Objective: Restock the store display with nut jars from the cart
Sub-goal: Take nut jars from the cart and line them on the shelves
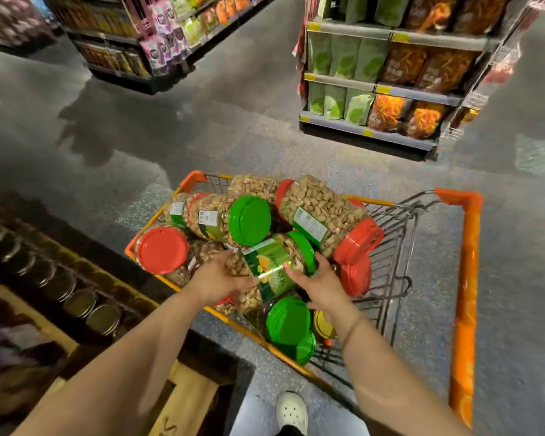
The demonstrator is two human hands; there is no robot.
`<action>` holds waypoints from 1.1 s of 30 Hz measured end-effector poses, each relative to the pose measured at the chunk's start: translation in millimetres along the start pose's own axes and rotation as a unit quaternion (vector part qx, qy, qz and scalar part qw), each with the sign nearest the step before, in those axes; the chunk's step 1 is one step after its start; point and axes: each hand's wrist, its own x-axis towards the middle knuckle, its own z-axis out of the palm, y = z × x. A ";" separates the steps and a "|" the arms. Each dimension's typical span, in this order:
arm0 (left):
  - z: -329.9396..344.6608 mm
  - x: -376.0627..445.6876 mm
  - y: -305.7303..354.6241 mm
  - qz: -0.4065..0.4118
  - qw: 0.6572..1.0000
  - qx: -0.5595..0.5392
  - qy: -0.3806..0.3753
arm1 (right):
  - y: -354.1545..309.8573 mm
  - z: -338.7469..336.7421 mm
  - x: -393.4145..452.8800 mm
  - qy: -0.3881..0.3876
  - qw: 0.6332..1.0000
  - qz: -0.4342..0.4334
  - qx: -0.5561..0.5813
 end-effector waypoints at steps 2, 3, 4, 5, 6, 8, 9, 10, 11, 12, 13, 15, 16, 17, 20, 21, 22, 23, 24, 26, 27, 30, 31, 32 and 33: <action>0.5 5.4 -4.1 -0.024 0.999 -0.039 -0.001 | 1.7 3.2 2.0 -0.014 0.999 0.012 0.029; 1.8 7.1 -5.6 -0.034 0.998 -0.056 -0.010 | 1.9 4.7 2.3 -0.023 0.999 0.015 0.047; 3.6 7.5 -6.1 -0.041 0.997 -0.070 -0.018 | 3.3 5.4 4.7 -0.030 0.997 0.019 0.063; 5.6 8.8 -6.4 -0.043 0.995 -0.084 -0.023 | 4.9 5.7 7.3 -0.036 0.996 0.021 0.077; 6.9 8.7 -5.8 -0.040 0.994 -0.099 -0.021 | 6.0 6.0 9.4 -0.040 0.995 0.022 0.087; 8.5 6.9 -2.4 -0.036 0.992 -0.120 -0.009 | 7.0 5.7 12.3 -0.048 0.993 0.024 0.103; 8.8 6.3 -1.6 -0.033 0.992 -0.121 -0.006 | 7.1 5.8 11.8 -0.052 0.992 0.026 0.108; 8.4 5.3 -1.2 -0.026 0.992 -0.120 -0.002 | 7.5 5.7 11.2 -0.053 0.992 0.025 0.112; 7.5 1.9 0.3 -0.023 0.993 -0.114 0.001 | 8.3 6.0 10.1 -0.056 0.991 0.022 0.117; 6.1 -0.5 -0.2 -0.024 0.994 -0.109 0.003 | 9.6 6.5 9.2 -0.058 0.991 0.018 0.121; 4.8 -2.9 0.2 -0.025 0.994 -0.105 0.006 | 11.2 7.2 8.2 -0.062 0.990 0.012 0.127; 1.3 -10.5 1.1 -0.027 0.995 -0.100 0.011 | 13.3 10.2 4.9 -0.069 0.990 -0.002 0.124; -0.5 -14.4 1.2 -0.029 0.995 -0.095 0.016 | 13.6 12.2 2.5 -0.066 0.991 -0.009 0.113; -2.2 -18.8 1.8 -0.032 0.994 -0.099 0.020 | 13.8 15.2 0.1 -0.065 0.993 -0.014 0.099; -3.2 -29.9 -0.1 -0.045 0.993 -0.110 0.028 | 16.5 21.5 -1.5 -0.058 0.996 -0.013 0.070; -2.9 -34.6 0.1 -0.045 0.992 -0.110 0.030 | 16.1 21.5 -3.1 -0.061 0.996 -0.012 0.071; -2.4 -38.8 0.2 -0.042 0.993 -0.107 0.036 | 13.8 20.5 -7.0 -0.065 0.995 -0.010 0.079; -1.8 -41.7 1.7 -0.040 0.993 -0.103 0.039 | 11.8 18.9 -11.5 -0.065 0.994 -0.009 0.093; -2.3 -45.5 2.1 -0.036 0.993 -0.104 0.049 | 11.1 16.9 -14.4 -0.066 0.992 -0.011 0.106; -3.2 -49.9 -0.2 -0.034 0.992 -0.108 0.058 | 13.4 15.3 -18.7 -0.072 0.989 -0.016 0.125; -3.5 -52.8 -1.2 -0.037 0.992 -0.108 0.059 | 12.6 15.6 -22.7 -0.074 0.989 -0.016 0.129; -5.1 -61.6 -6.3 -0.027 0.991 -0.111 0.064 | 10.4 19.3 -37.3 -0.073 0.990 -0.025 0.118; -5.8 -64.7 -8.8 -0.027 0.992 -0.109 0.066 | 9.0 20.6 -43.7 -0.071 0.990 -0.031 0.119; -7.1 -69.6 -10.0 -0.025 0.992 -0.106 0.068 | 8.7 20.7 -48.6 -0.072 0.989 -0.041 0.119; -8.1 -73.3 -11.6 -0.023 0.992 -0.104 0.070 | 8.1 21.0 -53.6 -0.075 0.988 -0.048 0.124</action>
